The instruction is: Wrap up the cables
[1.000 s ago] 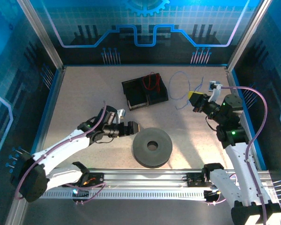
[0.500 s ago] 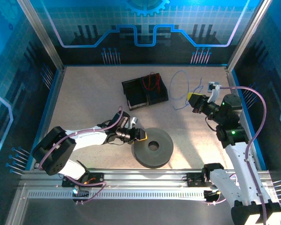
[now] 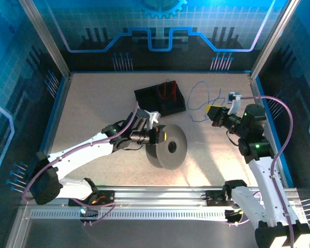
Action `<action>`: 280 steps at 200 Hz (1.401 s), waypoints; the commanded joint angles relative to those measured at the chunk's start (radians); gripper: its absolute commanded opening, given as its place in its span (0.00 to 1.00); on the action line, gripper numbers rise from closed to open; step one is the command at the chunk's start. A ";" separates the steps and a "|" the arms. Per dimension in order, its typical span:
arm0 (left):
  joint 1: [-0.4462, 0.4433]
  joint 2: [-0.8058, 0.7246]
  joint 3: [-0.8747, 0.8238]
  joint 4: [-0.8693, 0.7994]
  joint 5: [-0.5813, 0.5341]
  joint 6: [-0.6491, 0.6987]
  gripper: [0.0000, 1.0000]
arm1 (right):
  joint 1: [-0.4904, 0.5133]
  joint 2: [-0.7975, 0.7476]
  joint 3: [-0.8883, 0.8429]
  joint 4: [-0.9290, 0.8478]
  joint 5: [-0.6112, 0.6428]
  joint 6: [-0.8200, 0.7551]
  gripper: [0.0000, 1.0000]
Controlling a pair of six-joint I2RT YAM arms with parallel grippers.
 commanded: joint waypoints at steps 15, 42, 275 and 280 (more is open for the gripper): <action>-0.057 0.029 0.187 -0.294 -0.281 0.278 0.00 | -0.017 -0.019 0.038 -0.081 -0.021 -0.068 0.00; -0.095 0.092 0.230 -0.312 -0.342 0.344 0.00 | -0.016 -0.023 0.031 -0.124 0.000 -0.102 0.00; 0.015 -0.199 0.091 -0.372 -0.273 0.250 0.99 | 0.096 0.181 0.143 -0.402 0.020 -0.287 0.00; 0.020 -0.198 0.083 -0.379 -0.272 0.251 0.99 | 0.107 0.186 0.148 -0.411 0.024 -0.294 0.00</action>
